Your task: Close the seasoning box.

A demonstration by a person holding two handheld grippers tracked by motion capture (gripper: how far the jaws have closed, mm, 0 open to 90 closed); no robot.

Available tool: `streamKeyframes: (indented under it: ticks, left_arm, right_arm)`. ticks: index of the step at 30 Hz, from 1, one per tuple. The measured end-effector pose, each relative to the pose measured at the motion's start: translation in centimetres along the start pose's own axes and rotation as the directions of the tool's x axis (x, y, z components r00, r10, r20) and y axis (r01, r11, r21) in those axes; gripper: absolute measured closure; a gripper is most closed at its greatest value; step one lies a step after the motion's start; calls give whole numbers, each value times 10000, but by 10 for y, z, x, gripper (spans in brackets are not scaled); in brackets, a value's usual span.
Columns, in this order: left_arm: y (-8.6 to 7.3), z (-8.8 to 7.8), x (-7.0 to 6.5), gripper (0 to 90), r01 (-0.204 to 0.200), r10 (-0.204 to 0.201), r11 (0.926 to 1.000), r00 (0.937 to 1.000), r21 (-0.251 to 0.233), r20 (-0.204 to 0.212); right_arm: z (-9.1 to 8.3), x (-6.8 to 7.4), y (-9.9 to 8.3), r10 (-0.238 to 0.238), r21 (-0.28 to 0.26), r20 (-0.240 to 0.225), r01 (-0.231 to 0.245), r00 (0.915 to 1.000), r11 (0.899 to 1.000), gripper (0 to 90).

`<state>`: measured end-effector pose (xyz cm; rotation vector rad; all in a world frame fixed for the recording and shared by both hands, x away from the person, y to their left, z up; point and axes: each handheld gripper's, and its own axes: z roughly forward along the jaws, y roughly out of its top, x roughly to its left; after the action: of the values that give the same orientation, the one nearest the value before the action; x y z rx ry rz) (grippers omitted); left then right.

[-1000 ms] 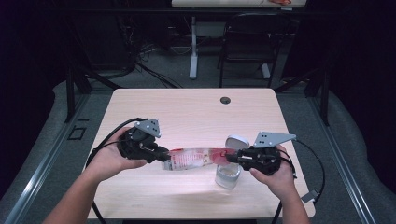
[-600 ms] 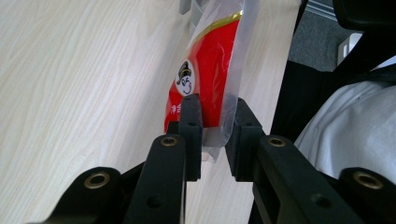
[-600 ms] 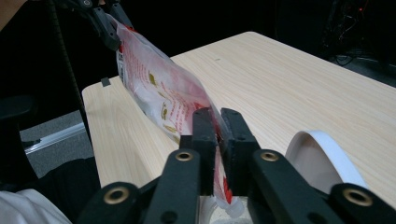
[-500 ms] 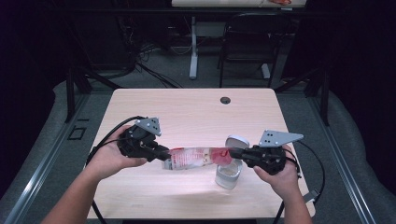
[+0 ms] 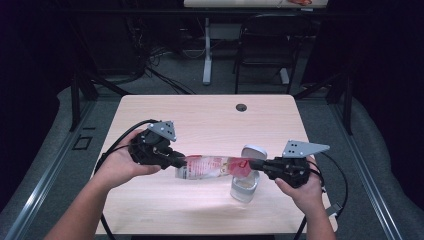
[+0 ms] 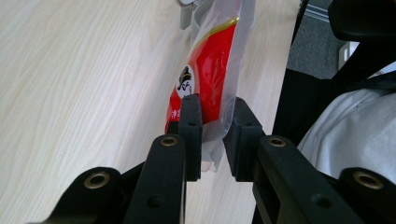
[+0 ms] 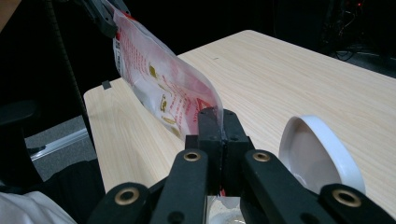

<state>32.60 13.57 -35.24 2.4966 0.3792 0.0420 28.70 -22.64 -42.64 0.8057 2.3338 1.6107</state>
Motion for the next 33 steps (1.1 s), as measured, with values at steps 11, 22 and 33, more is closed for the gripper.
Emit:
streamKeyframes:
  ticks: [11,22,33]
  left_arm:
    - [4,-1,2,786,-2,2,10000,10000,-75,16]
    - [10,-2,1,786,-57,57,10000,10000,0,-36]
    - [15,-3,1,788,-126,126,9999,9999,-10,-45]
  right_arm:
    - [-2,-2,-2,69,-45,38,-69,10000,10000,900]
    - [-3,-3,-3,86,-57,95,-85,9999,9999,900]
    - [-6,-4,-4,208,-112,139,-206,9997,9997,899]
